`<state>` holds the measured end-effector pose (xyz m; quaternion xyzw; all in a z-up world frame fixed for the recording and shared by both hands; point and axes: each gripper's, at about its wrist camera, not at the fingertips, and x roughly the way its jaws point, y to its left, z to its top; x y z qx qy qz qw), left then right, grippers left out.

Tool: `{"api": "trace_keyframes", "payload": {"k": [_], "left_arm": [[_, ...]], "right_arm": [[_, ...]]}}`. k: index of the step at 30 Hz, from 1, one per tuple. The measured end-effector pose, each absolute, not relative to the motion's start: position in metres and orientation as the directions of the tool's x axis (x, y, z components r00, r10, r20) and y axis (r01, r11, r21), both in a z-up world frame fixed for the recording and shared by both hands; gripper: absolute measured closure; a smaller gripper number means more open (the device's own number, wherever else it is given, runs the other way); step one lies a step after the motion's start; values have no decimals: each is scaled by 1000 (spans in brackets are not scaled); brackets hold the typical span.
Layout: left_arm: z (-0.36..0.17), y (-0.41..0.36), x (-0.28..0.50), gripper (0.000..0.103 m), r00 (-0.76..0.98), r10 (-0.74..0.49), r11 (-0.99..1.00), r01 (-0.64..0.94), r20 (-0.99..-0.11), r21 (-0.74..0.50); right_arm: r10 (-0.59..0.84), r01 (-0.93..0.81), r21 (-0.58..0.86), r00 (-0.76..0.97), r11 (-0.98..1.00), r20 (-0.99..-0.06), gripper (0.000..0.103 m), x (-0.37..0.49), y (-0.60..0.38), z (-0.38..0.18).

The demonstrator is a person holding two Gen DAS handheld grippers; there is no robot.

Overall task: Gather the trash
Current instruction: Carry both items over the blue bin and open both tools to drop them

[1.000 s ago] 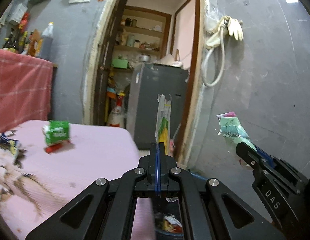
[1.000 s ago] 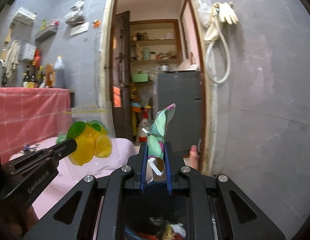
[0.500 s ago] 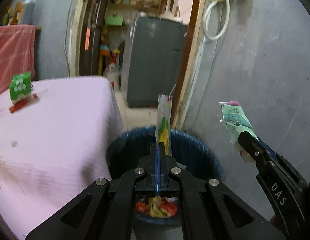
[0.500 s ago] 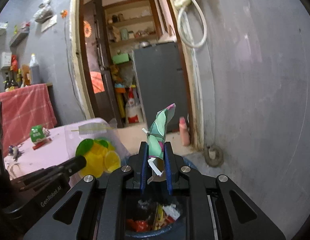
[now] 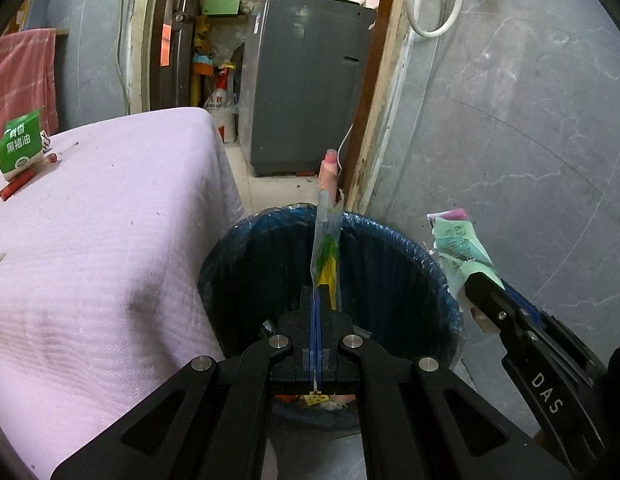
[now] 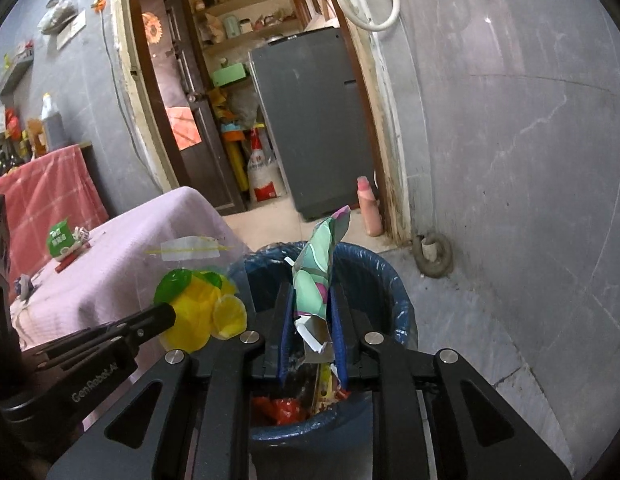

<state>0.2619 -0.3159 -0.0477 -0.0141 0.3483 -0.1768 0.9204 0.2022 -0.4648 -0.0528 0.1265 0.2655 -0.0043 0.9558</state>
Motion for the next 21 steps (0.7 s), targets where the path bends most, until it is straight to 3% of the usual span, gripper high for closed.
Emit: {"api": "trace_keyframes", "payload": {"k": [5,7,12,15,17,18,21], "left_arm": [[-45,-307,265,100,680,-363,930,311,-637,-197],[-44,-304,263,84,689,-365,930,303,-626,-209],[-28,-295,254,78,723,-401,916,320,-562,-242],[-15,-287,244,65,750,-412,911,331,-518,-246],[-4,-280,240,56,765,-409,912,324,-497,-252],[0,-278,238,54,770,-408,912,322,-490,-253],[18,-268,231,43,798,-395,917,313,-455,-246]], "right_arm": [[62,86,249,844,965,-533,81,203,-467,-56],[61,89,250,844,964,-533,80,203,-467,-55],[47,98,255,861,962,-507,79,194,-472,-46],[29,100,253,887,962,-461,75,184,-473,-32],[13,103,248,905,963,-425,62,178,-472,-22],[10,102,250,912,963,-409,49,177,-471,-17],[3,99,256,929,962,-369,41,172,-468,-4]]}}
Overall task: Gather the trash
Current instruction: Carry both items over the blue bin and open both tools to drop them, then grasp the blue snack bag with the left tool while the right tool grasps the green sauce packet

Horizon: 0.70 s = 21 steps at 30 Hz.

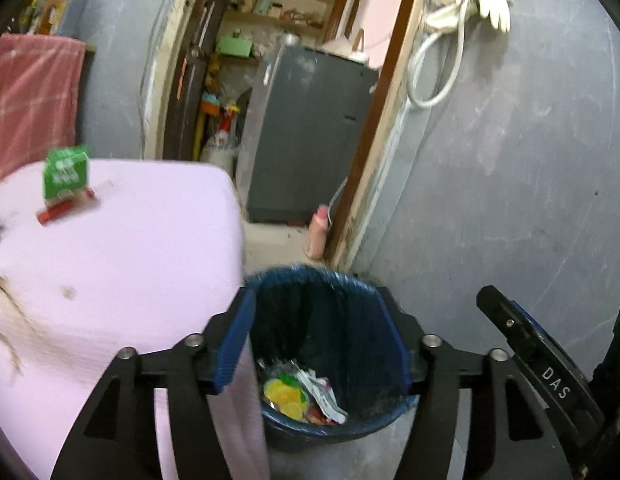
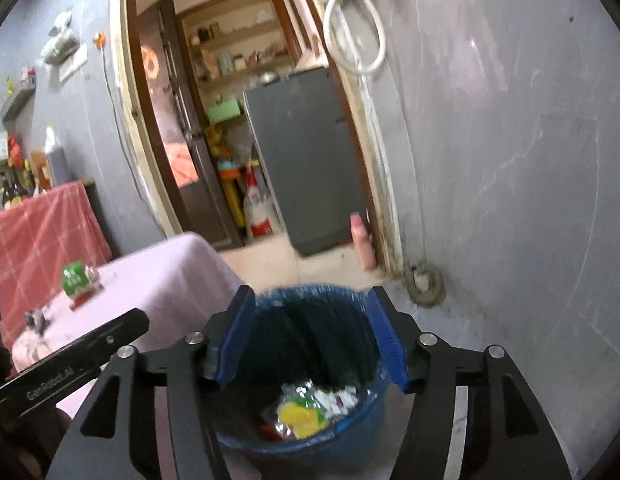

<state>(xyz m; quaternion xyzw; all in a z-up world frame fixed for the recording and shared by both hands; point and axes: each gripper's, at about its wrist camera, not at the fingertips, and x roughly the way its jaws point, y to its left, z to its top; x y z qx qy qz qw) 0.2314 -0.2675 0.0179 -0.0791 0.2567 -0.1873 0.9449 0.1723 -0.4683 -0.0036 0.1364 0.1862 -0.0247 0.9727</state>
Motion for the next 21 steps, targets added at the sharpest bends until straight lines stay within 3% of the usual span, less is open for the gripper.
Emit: {"api": "trace_keyframes", "payload": {"k": [2,7,11,21], "left_arm": [[31,-258,227,33,823,-375,925,299,-426,-235],[54,-230,212,10,885,-299,950,240,-357,-200],[69,-201,201,4,923,-223,967,168,-312,-194],[81,-114,168,3,964,-39,990,1,-264,-144]], "right_arm": [[6,88,266,943,960,-332,29,169,-464,7],[21,46,251,966,967,-257,18,166,-445,30],[35,15,241,979,970,-202,0,164,-426,41],[143,-112,199,978,974,-151,0,169,-369,53]]}}
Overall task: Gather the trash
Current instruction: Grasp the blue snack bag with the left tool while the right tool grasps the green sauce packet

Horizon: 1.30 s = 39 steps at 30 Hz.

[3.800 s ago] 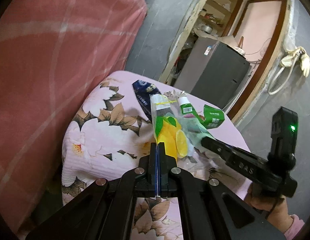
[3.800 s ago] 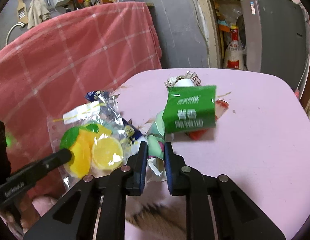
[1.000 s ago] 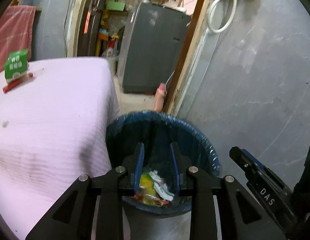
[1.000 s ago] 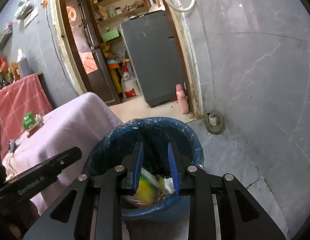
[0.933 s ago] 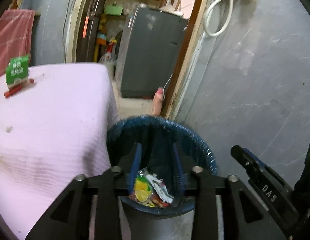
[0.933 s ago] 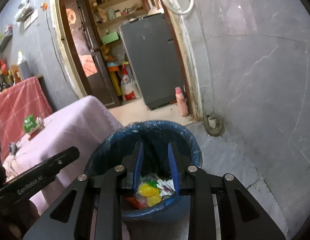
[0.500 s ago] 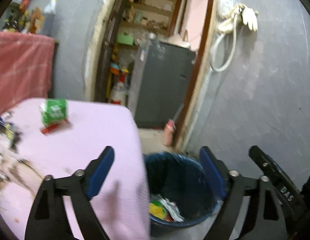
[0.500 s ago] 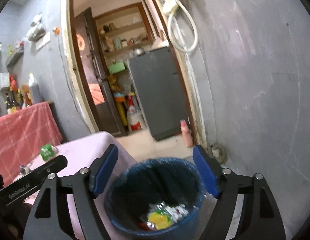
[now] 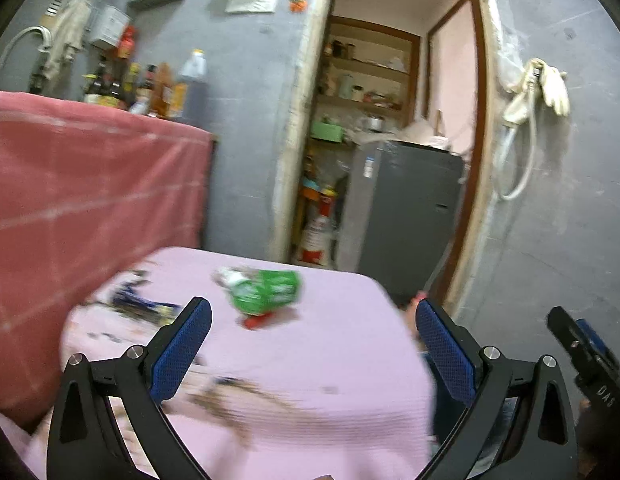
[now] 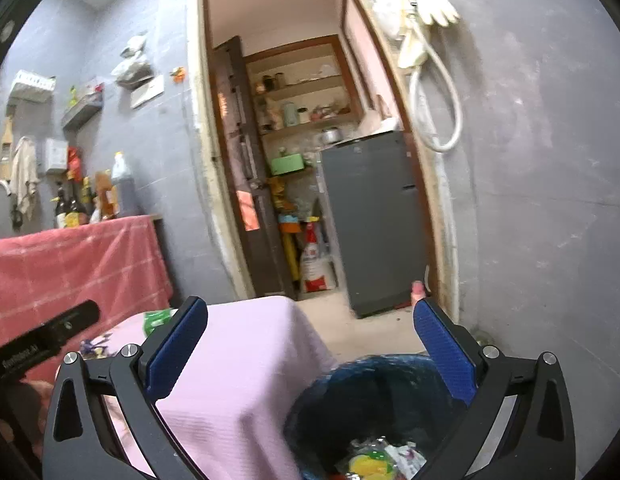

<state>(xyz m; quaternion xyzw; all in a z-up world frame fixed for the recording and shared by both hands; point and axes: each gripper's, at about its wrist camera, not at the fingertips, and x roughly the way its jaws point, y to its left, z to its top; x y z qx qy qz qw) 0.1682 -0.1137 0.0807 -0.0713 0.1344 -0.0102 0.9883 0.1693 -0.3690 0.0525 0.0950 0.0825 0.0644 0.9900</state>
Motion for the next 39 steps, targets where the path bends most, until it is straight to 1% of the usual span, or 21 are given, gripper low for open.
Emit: {"api": "trace_keyframes", "payload": {"k": [3,10,15,19,23,26,30,32,33,34,36,38,39], "left_arm": [[79,-83,162,3,961,23,989,-63,-275,-138],[62,-17,168,3,925,137,971,-196,-354,-136],[46,17,183,3,887,128,969,-206,-444,-134],[40,34,192,3,873,106,967,-201,-476,-154],[36,47,213,3,833,124,959,-241,-538,-152],[36,54,224,4,826,122,955,-248,-550,-161],[39,57,236,5,822,103,955,-239,-561,-176],[40,58,243,15,812,87,953,-237,-577,-190],[39,59,249,18,803,70,951,-233,-592,-203],[39,60,253,23,792,58,949,-233,-608,-213],[35,64,264,30,761,27,940,-240,-648,-242],[30,68,272,39,738,-19,927,-241,-675,-289],[28,71,276,40,726,-35,918,-248,-687,-310]], "right_arm": [[174,-145,179,972,973,-158,0,174,-351,51],[239,-212,147,952,966,-193,0,186,-310,47],[293,-270,125,926,955,-237,0,197,-279,37],[338,-316,121,895,941,-292,0,209,-255,27],[355,-332,124,878,935,-322,0,226,-235,26],[359,-347,99,865,933,-350,0,244,-219,31],[391,-379,112,834,919,-388,1,271,-202,33],[410,-391,135,812,911,-415,8,289,-192,32],[419,-395,148,801,907,-428,9,297,-188,31],[428,-399,163,786,902,-446,10,306,-184,30],[448,-408,192,761,893,-470,10,321,-177,27],[467,-416,216,739,883,-485,10,332,-171,26],[469,-413,226,730,882,-497,10,338,-168,25]]}}
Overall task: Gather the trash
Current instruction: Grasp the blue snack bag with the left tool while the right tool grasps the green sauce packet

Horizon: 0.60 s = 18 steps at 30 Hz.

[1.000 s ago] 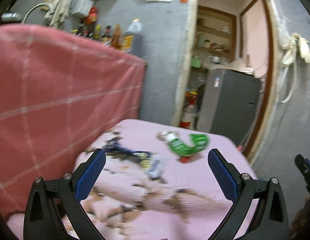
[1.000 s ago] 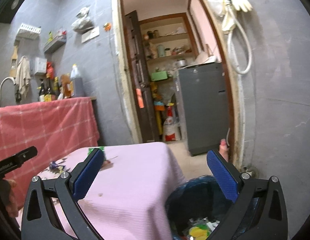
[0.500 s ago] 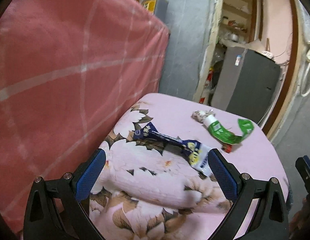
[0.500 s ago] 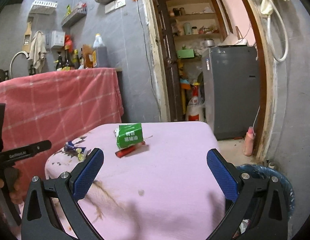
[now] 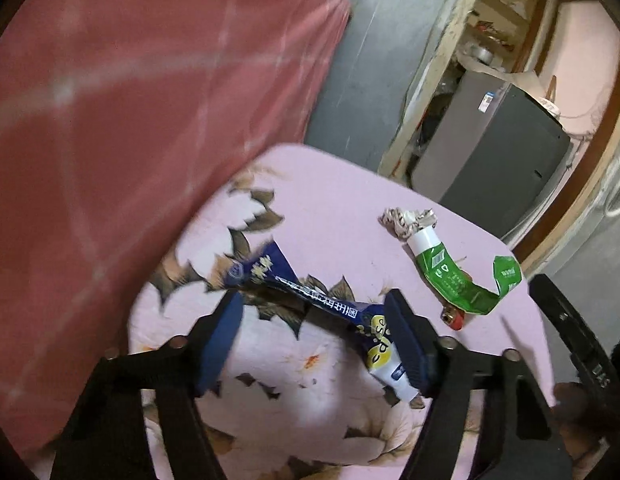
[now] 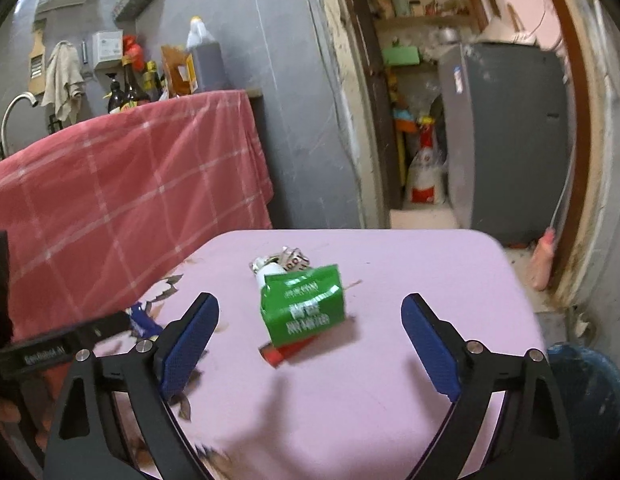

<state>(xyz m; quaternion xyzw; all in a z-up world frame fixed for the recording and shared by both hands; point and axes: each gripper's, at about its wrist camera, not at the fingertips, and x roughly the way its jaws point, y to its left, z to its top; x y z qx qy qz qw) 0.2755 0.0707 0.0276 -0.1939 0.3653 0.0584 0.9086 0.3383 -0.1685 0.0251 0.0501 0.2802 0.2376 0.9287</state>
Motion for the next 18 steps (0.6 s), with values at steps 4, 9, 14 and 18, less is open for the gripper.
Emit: {"api": "trace_keyframes", "payload": {"k": [4,9,14,18], "left_arm": [[21,79,284,44,699,-71,896,-269,-712,-354],[18,82,297,57,666,-82,894,-280,-741,-350],[16,80,313,76,632,-71,918,-261,-771,-298],[14,73,322,88,610,-102,939,-201,-786,-278]], "right_arm": [[461,-402,232,706,886,-537,17,354,-159,21],[450,-401,221,678,889,-581,35,366,-148,13],[452,-402,224,671,888,-588,51,362,-151,8],[457,-420,204,687,884,-565,52,346,-158,9]]}}
